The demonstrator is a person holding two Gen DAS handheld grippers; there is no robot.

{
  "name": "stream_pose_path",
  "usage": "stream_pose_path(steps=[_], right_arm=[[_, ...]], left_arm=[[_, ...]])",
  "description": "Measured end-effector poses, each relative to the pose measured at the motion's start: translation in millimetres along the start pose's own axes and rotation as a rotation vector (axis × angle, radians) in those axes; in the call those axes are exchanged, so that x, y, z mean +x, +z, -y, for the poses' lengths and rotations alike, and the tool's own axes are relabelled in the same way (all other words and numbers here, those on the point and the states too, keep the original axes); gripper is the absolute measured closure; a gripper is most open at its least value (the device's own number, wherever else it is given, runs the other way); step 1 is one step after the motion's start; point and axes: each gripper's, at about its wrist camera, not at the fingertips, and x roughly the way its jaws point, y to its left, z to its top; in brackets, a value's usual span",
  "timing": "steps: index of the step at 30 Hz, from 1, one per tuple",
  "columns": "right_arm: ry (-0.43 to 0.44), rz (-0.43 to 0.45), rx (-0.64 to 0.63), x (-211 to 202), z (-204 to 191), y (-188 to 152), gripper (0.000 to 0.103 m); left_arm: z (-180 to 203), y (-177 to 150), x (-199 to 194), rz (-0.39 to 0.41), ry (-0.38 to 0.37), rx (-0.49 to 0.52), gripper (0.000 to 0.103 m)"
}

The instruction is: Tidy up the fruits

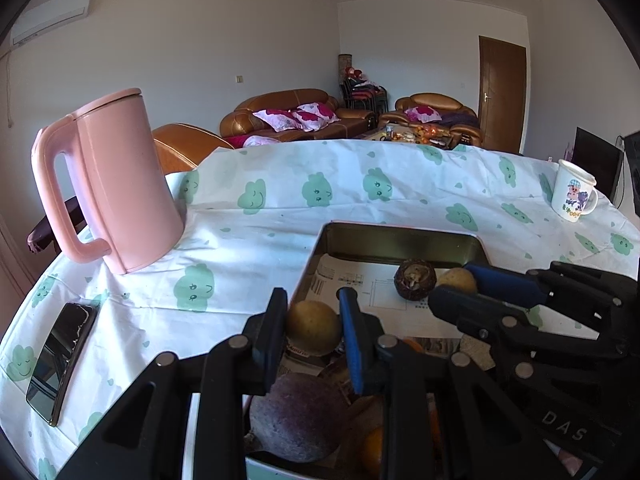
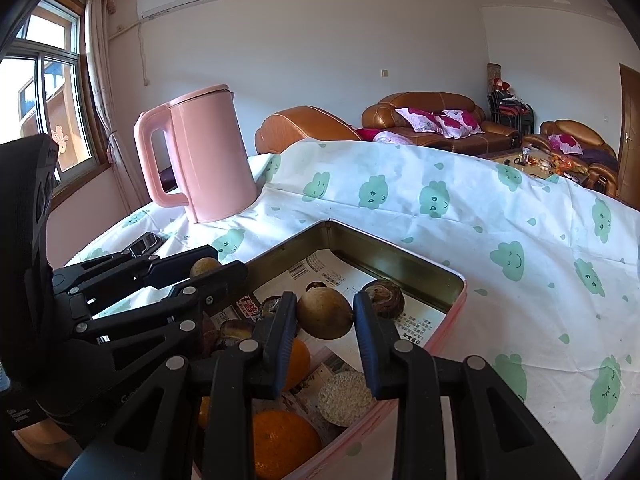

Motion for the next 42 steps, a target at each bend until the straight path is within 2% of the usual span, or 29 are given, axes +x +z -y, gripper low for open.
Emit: stream_pose_path(steps=[8, 14, 20, 22, 24, 27, 30, 32, 35, 40, 42], right_arm=[[-0.012, -0.033, -0.018, 8.3, -1.4, -4.4, 0.072], [-0.016, -0.062, -0.020, 14.2, -0.9, -5.4, 0.072], [-0.021, -0.055, -0.015, 12.2, -0.7, -5.6, 0.071], [-0.027, -0.048, -0.011, 10.6, 0.0, -5.8, 0.068], [-0.037, -0.041, 0.000, 9.1, 1.8, -5.9, 0.060], [-0.034, -0.031, 0.020, 7.1, 5.9, -5.8, 0.053], [-0.038, -0.019, 0.032, 4.8, 8.2, -6.0, 0.053], [-0.034, -0.013, 0.040, 3.2, 9.6, -6.2, 0.052], [-0.040, 0.018, 0.043, -3.9, 10.3, -6.8, 0.048], [-0.051, 0.063, 0.046, -23.2, 9.6, -8.7, 0.047], [-0.062, 0.078, 0.046, -33.8, 11.1, -8.6, 0.039]], left_arm=[[3.9, -5.5, 10.7, -0.047, -0.007, 0.021, 0.075], [4.8, -6.8, 12.5, -0.051, 0.000, 0.024, 0.075], [4.4, -7.4, 12.5, -0.049, 0.007, 0.023, 0.073], [3.1, -8.1, 11.3, -0.047, 0.011, 0.013, 0.073], [1.2, -9.1, 9.3, -0.044, 0.005, 0.001, 0.072], [-0.5, -9.6, 6.7, -0.040, -0.003, -0.007, 0.069], [0.4, -9.6, 3.7, -0.031, 0.027, -0.005, 0.059], [-2.8, -9.6, 1.8, -0.025, 0.043, -0.016, 0.045], [-6.9, -10.3, -4.4, -0.013, 0.030, -0.034, 0.036], [-7.3, -10.6, -22.5, 0.028, 0.026, -0.049, 0.024], [-8.2, -10.6, -31.3, 0.048, 0.019, -0.060, 0.018]])
